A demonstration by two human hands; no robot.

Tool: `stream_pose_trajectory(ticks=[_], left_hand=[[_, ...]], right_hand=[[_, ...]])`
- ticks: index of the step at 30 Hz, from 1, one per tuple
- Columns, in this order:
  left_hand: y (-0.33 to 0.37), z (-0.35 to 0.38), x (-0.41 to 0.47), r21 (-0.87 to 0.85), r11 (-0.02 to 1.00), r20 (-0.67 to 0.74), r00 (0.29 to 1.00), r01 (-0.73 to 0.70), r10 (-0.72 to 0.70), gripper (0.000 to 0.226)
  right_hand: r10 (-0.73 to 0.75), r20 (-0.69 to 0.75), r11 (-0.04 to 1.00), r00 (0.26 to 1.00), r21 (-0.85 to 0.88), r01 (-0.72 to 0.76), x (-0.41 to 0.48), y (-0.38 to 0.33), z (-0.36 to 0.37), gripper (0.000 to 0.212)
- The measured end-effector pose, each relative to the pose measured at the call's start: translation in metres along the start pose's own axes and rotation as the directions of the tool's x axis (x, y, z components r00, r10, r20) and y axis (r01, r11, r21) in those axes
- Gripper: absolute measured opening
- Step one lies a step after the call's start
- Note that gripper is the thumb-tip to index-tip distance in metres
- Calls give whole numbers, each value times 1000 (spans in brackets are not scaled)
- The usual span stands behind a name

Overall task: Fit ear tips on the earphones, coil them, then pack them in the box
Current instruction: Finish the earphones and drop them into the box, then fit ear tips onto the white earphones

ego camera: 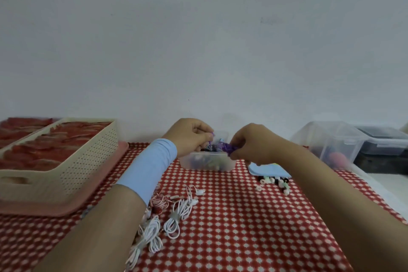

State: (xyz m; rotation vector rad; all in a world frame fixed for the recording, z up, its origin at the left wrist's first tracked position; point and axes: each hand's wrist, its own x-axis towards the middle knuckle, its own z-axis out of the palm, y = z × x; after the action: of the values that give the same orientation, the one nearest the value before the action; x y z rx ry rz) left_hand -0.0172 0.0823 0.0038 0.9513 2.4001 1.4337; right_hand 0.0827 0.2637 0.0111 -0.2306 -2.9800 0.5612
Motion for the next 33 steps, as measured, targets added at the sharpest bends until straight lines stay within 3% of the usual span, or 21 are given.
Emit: stream_pose_trajectory(ticks=[4,8,12,16,19,21,24,28,30,33], left_hand=[[-7,-13,23,89,996,-27,1000,17,-15,9],[-22,-21,37,267,964,11,1000,5,-8,18],[-31,-18,43,423,906,44,998,12,-34,11],[-34,-16,45,502,865,110,991,13,-79,25],[-31,-19,37,514,858,96,993,13,-73,42],[-27,-22,27,547,837,58,998,-17,-18,35],[-22,-30,6,539,842,44,999,-31,9,16],[-16,-38,-29,615,786,206,975,-67,-78,13],[-18,-39,-44,639,766,297,942,-74,-156,17],[-28,-39,-58,662,748,377,880,-39,-288,23]], right_hand=[[-14,-42,991,999,-130,9,38,-11,-5,12],[-3,20,969,1000,-249,8,67,-15,11,18],[23,49,946,999,-323,-6,77,-14,22,25],[4,44,959,999,-282,9,72,-14,18,41],[-72,-10,979,997,-192,69,61,-23,7,27],[-122,-9,988,993,-96,120,51,-33,3,17],[-180,156,980,971,-57,191,37,-54,6,17],[-176,493,965,852,-86,249,22,-71,33,41],[-179,544,960,820,-87,267,16,-75,51,47],[-170,468,963,867,-106,246,9,-77,70,29]])
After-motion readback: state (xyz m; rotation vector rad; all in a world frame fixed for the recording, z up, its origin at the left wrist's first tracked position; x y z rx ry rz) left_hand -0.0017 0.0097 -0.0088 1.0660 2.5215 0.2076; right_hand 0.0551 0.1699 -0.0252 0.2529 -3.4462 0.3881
